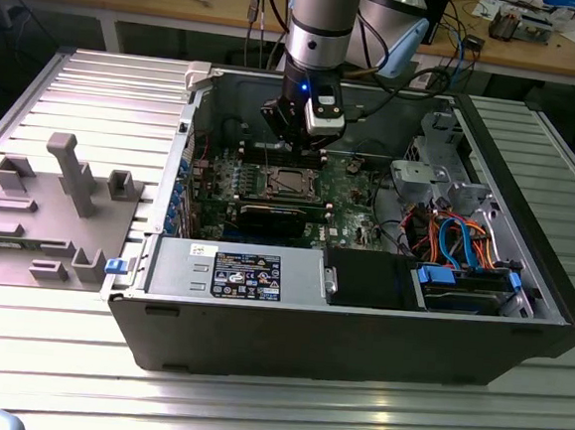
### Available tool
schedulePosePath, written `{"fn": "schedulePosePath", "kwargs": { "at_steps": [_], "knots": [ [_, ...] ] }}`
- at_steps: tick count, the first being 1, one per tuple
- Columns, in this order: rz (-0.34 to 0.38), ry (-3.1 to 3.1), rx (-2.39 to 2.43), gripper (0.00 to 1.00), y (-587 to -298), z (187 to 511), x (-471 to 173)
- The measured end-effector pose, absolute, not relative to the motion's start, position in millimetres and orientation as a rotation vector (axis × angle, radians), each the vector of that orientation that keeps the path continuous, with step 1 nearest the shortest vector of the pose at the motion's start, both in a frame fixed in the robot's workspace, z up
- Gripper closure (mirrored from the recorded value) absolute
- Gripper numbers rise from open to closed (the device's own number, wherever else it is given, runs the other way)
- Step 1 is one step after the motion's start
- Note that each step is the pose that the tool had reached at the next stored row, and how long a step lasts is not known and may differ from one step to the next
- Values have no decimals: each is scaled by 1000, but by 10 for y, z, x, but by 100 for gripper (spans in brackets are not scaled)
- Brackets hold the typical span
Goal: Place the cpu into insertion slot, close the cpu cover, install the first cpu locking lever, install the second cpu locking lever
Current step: 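Install the first cpu locking lever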
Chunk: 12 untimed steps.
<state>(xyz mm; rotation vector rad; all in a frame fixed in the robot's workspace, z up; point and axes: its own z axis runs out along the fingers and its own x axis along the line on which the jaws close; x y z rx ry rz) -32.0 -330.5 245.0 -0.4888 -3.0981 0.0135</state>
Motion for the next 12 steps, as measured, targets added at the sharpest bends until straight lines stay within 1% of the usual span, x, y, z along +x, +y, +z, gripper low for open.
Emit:
{"fn": "schedulePosePath", "kwargs": {
  "at_steps": [12],
  "knots": [
    [14,-3102,-465,89,-3305,2450,-320]
  ]
}}
